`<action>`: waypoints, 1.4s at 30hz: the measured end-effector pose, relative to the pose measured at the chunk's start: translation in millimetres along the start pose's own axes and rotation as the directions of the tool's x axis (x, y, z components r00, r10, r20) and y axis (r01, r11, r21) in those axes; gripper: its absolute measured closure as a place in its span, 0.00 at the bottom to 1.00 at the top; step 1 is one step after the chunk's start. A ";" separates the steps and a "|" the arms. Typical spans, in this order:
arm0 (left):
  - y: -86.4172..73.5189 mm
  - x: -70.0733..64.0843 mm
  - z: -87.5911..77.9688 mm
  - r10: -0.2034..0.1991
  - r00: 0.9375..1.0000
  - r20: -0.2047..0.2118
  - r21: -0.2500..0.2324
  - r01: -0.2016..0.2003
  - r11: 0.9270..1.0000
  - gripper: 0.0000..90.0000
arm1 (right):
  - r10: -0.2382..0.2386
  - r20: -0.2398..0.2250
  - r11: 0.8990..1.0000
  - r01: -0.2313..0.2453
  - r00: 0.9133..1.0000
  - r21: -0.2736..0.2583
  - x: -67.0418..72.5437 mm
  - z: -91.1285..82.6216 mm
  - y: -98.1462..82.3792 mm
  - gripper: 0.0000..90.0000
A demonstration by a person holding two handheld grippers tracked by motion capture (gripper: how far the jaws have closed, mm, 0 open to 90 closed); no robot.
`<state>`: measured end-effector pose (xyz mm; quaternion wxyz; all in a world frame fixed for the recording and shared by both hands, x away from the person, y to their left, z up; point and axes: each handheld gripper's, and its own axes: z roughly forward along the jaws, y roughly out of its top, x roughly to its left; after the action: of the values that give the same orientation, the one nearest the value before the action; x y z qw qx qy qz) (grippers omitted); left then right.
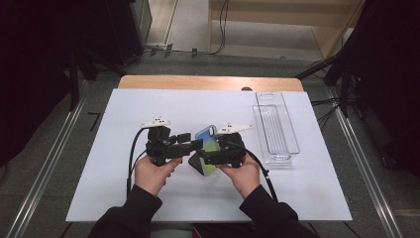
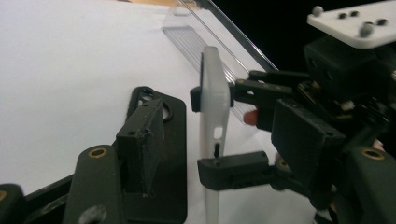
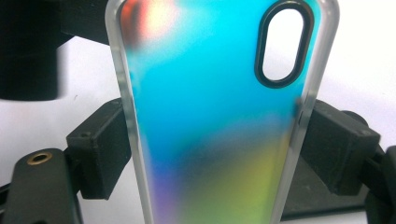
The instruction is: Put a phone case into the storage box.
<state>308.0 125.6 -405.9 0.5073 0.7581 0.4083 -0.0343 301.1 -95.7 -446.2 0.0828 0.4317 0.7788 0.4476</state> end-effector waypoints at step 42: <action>-56.8 35.2 -20.3 0.193 0.979 0.060 0.297 -0.202 0.933 0.29 | -0.059 -0.178 0.997 0.067 0.982 0.037 -35.6 -49.6 21.8 0.16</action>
<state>286.8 171.0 -454.6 0.3927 0.8632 0.3124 -0.0562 310.4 -148.3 -409.6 0.0181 0.3670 0.8057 0.4645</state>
